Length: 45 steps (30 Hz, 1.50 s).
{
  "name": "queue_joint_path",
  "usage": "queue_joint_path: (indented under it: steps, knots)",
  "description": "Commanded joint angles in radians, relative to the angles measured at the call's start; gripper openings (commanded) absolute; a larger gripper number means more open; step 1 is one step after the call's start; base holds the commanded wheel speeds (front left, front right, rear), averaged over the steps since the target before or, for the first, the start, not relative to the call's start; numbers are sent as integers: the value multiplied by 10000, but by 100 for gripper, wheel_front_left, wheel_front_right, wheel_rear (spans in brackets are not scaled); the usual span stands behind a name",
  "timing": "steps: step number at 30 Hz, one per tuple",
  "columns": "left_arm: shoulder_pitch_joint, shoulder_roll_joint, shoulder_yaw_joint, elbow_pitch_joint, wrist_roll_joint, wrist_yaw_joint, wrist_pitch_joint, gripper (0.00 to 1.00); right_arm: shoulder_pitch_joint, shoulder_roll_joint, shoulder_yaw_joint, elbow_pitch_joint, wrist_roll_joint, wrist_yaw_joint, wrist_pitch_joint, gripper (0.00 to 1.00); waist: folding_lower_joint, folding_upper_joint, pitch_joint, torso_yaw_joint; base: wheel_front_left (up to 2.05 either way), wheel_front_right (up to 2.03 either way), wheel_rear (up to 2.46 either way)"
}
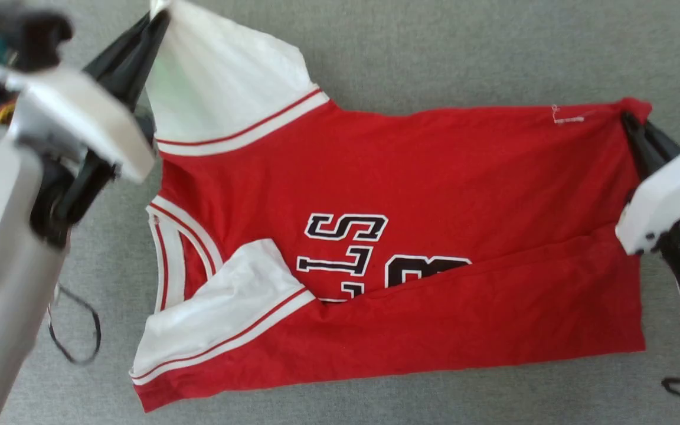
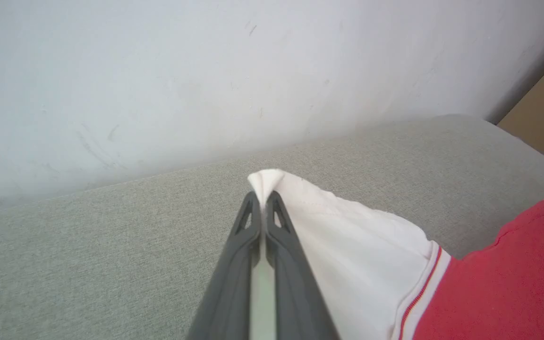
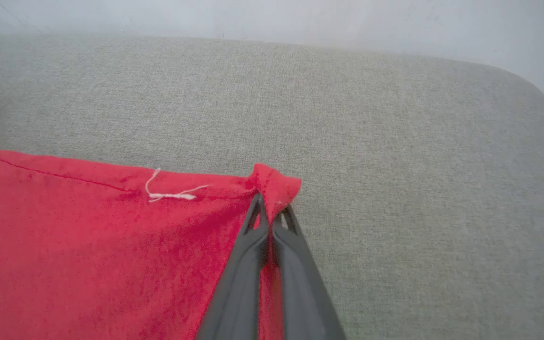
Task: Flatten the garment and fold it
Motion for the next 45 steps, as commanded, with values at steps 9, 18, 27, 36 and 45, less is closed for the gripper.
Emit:
queue_joint_path:
  steps: [9, 18, 27, 36, 45]
  knots:
    - [3301, 784, 803, -2687, -759, 799, -1090, 0, 1733, -3, -516, -611, 530, -11, -616, 0, 0, 0, -1212, 104, 0, 0, 0]
    - [6658, 985, 819, -4129, -1347, 1583, -1577, 0, 3550, 561, -938, -1252, 882, -11, -681, 0, 0, 0, -1646, 394, 0, 0, 0]
    - [8112, 897, 190, -3315, -2131, 1658, -805, 0, 4353, 719, -630, -979, 1062, -11, -315, 0, 0, 0, -1800, 452, 0, 0, 0]
    - [7830, 372, 18, -2583, -2101, 1738, -957, 100, 4308, 902, -771, -494, 918, -11, -527, 100, 0, 0, -2215, 462, 0, 0, 0]
    - [8351, -138, 1305, -3485, -1639, 2807, -3113, 100, 4694, 1133, -1709, -1259, 1354, -11, -624, 100, 0, 0, -2707, 397, 0, 0, 0]
